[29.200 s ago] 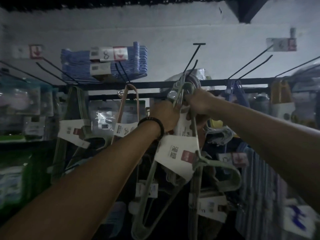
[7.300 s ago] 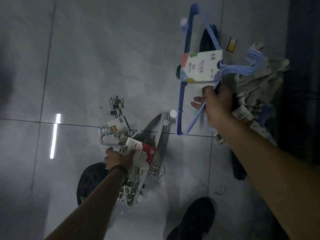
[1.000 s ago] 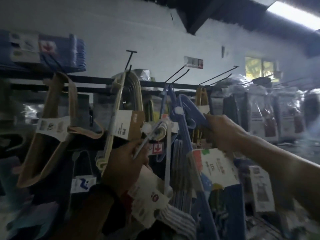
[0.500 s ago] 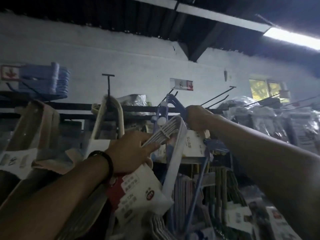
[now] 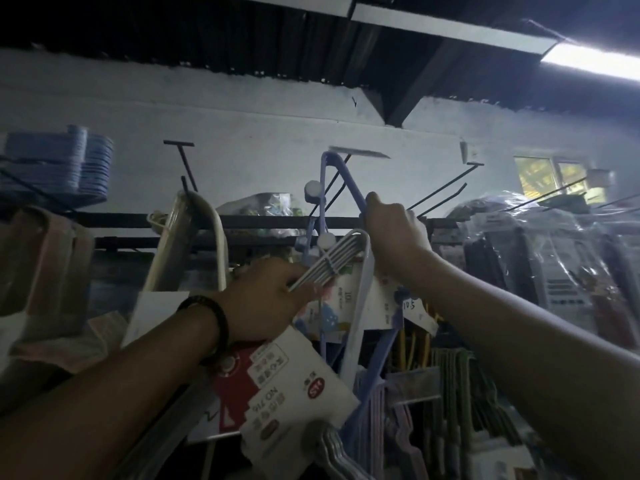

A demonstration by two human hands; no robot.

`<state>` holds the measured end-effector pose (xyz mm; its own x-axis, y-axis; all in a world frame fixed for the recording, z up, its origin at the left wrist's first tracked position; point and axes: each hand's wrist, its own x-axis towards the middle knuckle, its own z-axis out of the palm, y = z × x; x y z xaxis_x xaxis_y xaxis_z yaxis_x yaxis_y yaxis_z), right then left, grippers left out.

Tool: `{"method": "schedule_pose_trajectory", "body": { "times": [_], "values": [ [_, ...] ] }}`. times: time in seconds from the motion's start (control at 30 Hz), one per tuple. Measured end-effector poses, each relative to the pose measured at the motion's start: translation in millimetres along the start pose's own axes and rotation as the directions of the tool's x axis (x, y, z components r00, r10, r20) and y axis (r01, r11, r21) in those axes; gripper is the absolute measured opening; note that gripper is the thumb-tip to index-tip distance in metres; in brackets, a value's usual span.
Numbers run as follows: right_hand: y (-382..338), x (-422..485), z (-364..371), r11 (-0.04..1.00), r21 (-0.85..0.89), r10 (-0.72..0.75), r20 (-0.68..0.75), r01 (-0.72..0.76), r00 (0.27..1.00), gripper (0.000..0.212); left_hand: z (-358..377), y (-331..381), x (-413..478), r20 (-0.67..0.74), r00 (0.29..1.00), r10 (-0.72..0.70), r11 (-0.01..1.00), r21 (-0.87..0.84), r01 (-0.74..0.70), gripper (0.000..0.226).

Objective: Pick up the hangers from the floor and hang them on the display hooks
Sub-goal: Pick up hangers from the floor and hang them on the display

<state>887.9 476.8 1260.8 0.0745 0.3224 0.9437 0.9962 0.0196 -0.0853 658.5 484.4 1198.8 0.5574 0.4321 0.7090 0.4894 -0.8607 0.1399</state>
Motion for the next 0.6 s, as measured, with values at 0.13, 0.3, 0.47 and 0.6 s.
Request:
{"method": "schedule_pose_trajectory", "body": {
  "times": [0.13,0.3,0.47,0.6],
  "values": [
    [11,-3,12,0.999,0.042,0.028,-0.077,-0.025,0.997,0.011,4,-4,8,0.001,1.0,-0.007,1.0,0.026,0.007,0.03],
    [21,2,21,0.999,0.0,0.036,0.011,-0.036,0.999,0.01,5,8,19,-0.016,0.996,-0.086,0.993,0.076,0.087,0.036],
    [22,13,49,0.989,0.107,0.09,0.095,-0.1,0.991,0.016,6,16,20,-0.024,0.981,-0.193,0.977,0.083,0.194,0.039],
    [18,29,82,0.994,0.098,0.023,0.193,-0.043,0.981,0.02,-5,14,18,-0.076,0.958,-0.276,0.956,0.079,0.282,0.037]
  ]
}}
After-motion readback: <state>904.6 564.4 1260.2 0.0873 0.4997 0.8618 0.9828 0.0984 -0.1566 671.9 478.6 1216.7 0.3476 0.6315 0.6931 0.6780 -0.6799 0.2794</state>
